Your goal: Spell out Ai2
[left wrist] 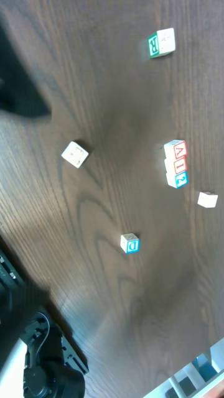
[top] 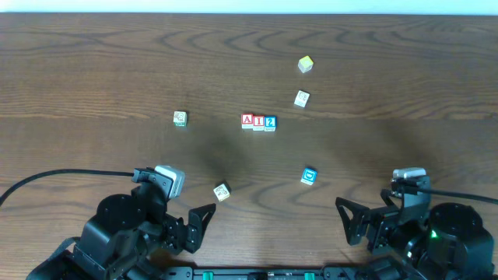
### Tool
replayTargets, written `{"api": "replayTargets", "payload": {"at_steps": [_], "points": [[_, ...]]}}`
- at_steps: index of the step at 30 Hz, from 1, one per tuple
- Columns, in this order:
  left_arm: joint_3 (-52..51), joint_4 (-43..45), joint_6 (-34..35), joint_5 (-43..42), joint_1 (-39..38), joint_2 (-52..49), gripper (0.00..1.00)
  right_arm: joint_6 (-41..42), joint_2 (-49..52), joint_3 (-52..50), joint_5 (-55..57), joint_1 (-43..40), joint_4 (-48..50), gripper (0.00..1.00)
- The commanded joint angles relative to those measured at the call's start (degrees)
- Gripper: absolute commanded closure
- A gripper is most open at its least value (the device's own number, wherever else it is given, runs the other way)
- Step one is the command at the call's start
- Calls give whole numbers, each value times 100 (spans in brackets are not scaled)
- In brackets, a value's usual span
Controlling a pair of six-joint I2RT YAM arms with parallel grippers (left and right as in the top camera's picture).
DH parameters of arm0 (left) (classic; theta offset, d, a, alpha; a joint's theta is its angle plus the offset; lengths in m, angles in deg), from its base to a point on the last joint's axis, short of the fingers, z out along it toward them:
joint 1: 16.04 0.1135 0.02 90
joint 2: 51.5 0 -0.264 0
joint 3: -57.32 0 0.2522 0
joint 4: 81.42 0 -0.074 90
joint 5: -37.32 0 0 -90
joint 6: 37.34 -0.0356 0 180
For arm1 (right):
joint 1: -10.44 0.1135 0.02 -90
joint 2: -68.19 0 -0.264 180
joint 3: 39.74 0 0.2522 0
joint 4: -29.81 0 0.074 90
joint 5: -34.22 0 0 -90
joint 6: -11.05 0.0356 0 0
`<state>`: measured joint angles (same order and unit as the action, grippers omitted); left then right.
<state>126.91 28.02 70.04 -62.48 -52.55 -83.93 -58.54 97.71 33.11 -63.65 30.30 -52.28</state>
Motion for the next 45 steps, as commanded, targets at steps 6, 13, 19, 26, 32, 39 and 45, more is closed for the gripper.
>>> {"api": "replayTargets", "payload": {"at_steps": [6, 13, 19, 26, 32, 39, 45], "points": [[-2, -42, 66, 101, -26, -2, 5, 358, -7, -44, -136, 46, -92, 1], [-2, -42, 66, 101, -26, -2, 5, 356, -7, -44, -136, 46, -177, 1], [-7, -227, -136, 796, 114, 101, 4, 356, -7, -44, -136, 46, -179, 1], [-846, 417, -922, 1276, 1670, 815, 4, 356, -7, -44, -136, 46, -179, 1], [-2503, 1082, -1099, 1099, 2861, 1961, 4, 356, -7, -44, -136, 46, -179, 1], [-3921, 1659, -1163, 752, 3093, 2824, 5, 356, -7, -44, -136, 46, -179, 1], [-4441, 1792, -1161, 680, 3093, 3075, 5, 356, -7, -44, -136, 46, -179, 1]]}}
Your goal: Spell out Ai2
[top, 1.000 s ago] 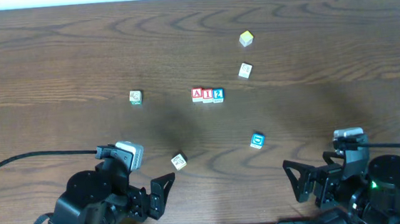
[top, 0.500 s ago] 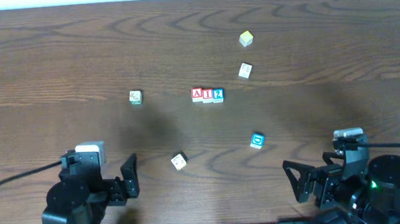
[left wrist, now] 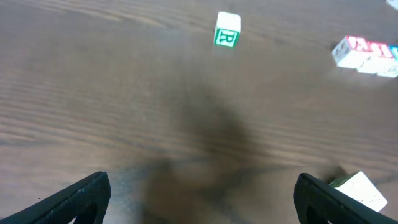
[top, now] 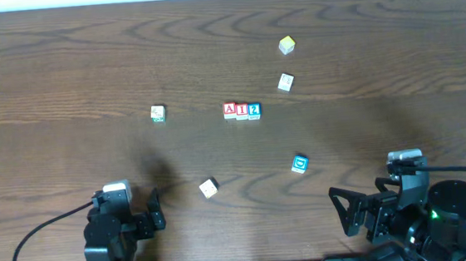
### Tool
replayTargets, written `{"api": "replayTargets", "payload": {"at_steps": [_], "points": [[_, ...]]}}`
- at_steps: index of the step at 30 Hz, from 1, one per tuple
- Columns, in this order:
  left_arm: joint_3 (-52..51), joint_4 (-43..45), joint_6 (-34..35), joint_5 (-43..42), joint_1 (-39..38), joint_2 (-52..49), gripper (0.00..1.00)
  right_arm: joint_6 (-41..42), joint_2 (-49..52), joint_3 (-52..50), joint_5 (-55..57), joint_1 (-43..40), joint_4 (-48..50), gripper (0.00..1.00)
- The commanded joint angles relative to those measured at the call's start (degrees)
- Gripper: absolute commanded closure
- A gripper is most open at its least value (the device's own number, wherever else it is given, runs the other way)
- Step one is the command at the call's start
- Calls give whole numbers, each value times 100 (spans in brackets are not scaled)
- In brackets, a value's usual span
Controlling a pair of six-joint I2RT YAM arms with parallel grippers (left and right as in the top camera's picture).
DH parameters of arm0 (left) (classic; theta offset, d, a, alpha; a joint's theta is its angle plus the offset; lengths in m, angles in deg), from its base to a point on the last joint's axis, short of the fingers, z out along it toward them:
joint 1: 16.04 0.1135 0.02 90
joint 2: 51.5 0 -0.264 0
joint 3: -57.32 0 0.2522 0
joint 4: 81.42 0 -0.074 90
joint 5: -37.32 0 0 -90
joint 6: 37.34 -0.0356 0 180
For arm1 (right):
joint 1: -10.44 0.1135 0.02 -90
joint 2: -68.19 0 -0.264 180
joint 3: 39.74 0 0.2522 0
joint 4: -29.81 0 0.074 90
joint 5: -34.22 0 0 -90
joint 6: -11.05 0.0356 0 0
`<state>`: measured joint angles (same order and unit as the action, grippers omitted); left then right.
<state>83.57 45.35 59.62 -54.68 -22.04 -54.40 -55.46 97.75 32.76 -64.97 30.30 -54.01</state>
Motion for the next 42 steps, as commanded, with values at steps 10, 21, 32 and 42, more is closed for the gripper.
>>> {"api": "replayTargets", "payload": {"at_steps": [10, 21, 32, 42], "points": [[-341, 70, -404, -31, 42, 269, 5, 48, -11, -9, -4, 46, -7, 1], [-341, 70, -402, -37, 42, 264, 4, 48, -11, -9, -4, 46, -7, 1], [-341, 70, -402, -37, 42, 264, 5, 13, -11, -9, 11, 46, -15, 1], [-341, 70, -402, -37, 42, 264, 5, -1912, -1768, -1856, 1495, -717, 1851, 1]]}}
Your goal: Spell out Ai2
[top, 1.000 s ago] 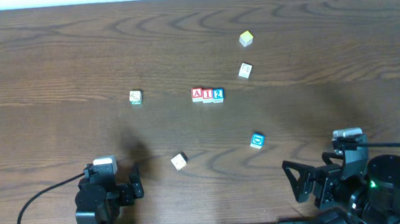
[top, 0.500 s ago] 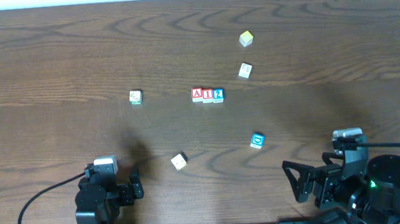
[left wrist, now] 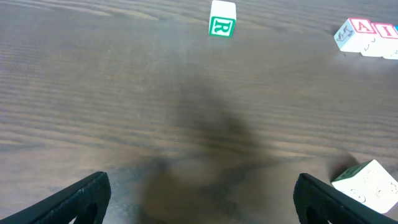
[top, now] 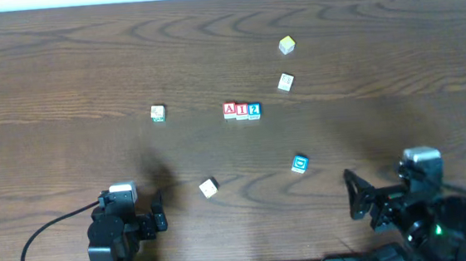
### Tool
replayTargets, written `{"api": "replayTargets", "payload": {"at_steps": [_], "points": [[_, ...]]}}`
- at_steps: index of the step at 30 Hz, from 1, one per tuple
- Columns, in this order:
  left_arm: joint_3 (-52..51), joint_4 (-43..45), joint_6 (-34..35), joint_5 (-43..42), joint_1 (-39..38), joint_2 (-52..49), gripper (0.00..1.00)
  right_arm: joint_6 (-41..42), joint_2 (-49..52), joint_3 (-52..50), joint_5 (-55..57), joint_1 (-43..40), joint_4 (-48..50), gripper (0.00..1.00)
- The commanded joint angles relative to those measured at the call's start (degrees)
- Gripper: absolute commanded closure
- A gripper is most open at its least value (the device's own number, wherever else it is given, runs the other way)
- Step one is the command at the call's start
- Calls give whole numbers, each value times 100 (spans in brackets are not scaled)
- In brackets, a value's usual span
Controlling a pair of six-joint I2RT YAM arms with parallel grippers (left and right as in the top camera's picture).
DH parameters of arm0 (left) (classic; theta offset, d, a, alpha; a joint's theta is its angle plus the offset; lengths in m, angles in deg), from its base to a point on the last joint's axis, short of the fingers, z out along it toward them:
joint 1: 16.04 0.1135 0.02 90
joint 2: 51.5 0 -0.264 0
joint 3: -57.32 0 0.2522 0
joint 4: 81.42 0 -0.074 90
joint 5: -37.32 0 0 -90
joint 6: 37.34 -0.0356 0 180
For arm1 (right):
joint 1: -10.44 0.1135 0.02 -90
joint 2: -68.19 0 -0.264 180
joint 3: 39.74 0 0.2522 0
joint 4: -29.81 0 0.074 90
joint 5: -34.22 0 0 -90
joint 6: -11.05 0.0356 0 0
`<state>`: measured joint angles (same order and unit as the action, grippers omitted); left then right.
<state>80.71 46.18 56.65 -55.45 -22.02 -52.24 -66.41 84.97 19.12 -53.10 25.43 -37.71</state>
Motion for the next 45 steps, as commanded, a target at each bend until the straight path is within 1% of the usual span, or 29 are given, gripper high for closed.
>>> {"api": "replayTargets", "payload": {"at_steps": [1, 4, 7, 12, 23, 27, 45], "points": [[-55, -13, -105, 39, 39, 48, 5, -1008, -750, -789, 286, -334, 442, 1], [-55, -13, -105, 39, 39, 48, 5, -1517, -1200, -1364, 144, -470, 706, 1], [-55, -15, -105, 39, 39, 48, 5, -1906, -1425, -1851, -33, -483, 822, 1], [-55, -13, -105, 39, 39, 48, 5, -1930, -1646, -2531, -57, -485, 837, 1], [-55, -15, -105, 39, 39, 48, 4, -1926, -1648, -3289, -57, -485, 682, 1], [-55, -13, -105, 39, 39, 48, 5, -1926, -1646, -3440, -57, -485, 570, 1], [-55, -13, -105, 39, 39, 48, 5, -1926, -1646, -3440, -57, -485, 575, 1]]}}
